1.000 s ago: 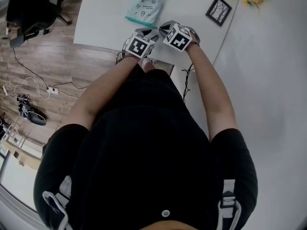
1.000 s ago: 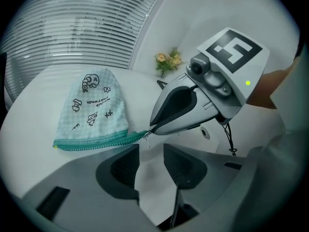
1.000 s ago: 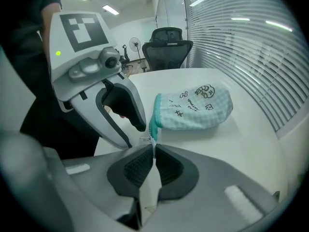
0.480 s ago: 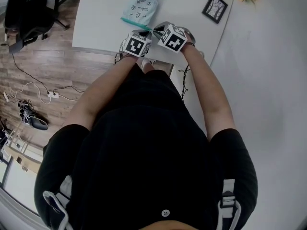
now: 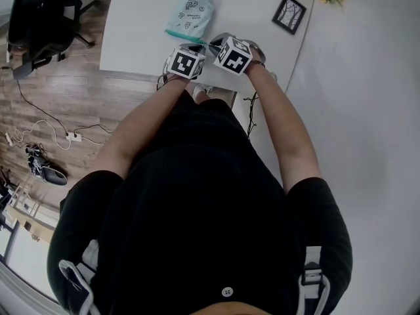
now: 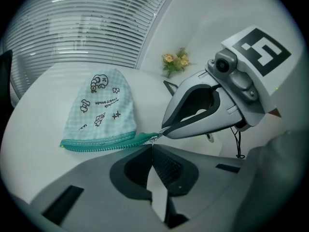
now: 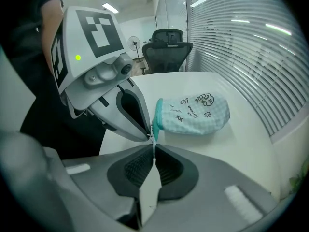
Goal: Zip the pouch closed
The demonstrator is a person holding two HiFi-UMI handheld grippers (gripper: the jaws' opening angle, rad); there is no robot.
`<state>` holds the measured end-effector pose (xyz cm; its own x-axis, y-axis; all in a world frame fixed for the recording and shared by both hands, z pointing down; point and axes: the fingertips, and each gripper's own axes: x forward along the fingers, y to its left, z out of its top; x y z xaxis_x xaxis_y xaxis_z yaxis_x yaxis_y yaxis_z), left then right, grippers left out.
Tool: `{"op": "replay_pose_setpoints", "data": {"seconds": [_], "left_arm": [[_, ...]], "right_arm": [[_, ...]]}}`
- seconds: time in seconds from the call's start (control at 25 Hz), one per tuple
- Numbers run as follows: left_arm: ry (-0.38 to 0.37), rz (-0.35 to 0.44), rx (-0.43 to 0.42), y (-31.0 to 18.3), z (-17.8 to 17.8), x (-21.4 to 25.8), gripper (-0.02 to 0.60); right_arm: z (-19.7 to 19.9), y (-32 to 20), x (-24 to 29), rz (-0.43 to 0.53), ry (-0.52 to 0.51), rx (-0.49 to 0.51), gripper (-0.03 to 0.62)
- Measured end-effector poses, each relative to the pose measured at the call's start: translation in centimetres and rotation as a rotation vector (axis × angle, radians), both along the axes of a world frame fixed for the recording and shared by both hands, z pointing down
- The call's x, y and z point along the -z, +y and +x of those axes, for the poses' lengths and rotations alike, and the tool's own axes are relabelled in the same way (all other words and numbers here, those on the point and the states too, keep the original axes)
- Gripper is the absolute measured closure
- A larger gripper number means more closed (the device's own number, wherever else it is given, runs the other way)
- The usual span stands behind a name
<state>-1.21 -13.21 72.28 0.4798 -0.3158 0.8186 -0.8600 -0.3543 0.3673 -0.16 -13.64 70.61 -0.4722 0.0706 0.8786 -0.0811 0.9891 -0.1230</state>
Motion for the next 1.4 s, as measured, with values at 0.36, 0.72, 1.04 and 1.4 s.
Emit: {"op": "replay_pose_setpoints", "data": {"seconds": [0.36,0.72,1.04,1.4], "left_arm": [[-0.017,0.025,0.009,-2.2,-0.9,1.3,0.574],[-0.033,0.033,-0.011,-3.3,-1.3,1.8,0.572],[-0.048,0.041,-0.016,-4.2,-2.0,2.0,0.572],[-0.060,0.046,-0.015,-5.0,-2.9,2.1,0.574]], "right_arm": [[0.3,-2.1,1.2,0.032,0.005,-0.042,0.571],[0.7,-3.4,1.6,0.044,0.000,-0.071,0.571],[0.6,-4.1,1.5,0.066,0.015,-0.073,0.571],[1.0,-5.0,1.6,0.066,0.013,-0.101,0.571]]}}
